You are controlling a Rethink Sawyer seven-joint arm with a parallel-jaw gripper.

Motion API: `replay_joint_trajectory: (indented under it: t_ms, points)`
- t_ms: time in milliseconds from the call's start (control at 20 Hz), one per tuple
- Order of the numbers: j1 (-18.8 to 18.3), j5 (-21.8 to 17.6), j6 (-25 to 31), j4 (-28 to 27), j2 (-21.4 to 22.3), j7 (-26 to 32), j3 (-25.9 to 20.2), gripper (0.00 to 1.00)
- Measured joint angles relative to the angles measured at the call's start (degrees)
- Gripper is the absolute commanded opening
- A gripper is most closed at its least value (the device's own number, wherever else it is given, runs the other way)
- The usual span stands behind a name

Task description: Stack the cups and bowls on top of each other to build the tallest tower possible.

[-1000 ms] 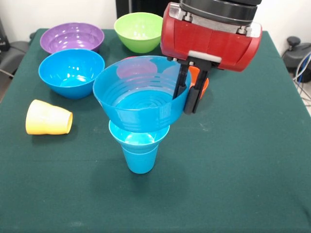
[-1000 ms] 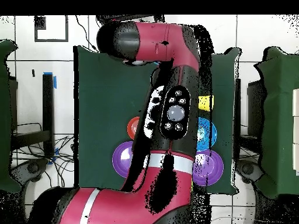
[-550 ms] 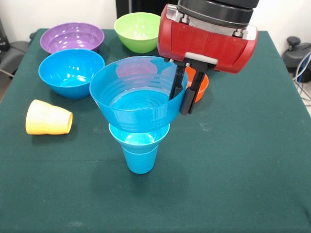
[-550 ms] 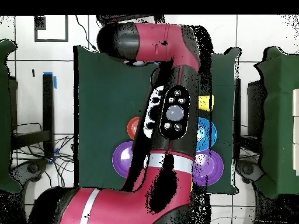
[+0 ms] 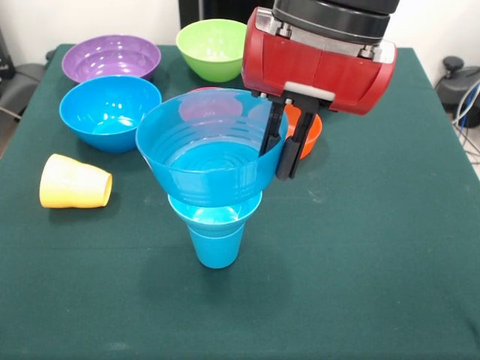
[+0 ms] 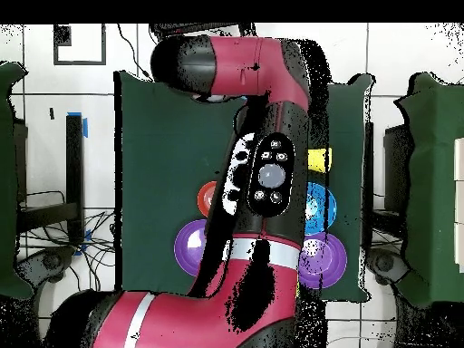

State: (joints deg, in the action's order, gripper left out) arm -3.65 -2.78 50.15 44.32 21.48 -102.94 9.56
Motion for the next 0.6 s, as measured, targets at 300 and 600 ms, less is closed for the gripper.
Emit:
replay_joint_trajectory:
  t_ms: [300,600]
  points:
    - [0.0,-0.2,-1.3,0.1,0.0,0.0,0.0,0.00]
    - [0.0,-0.3,-3.7,0.8,0.0,0.0,0.0,0.00]
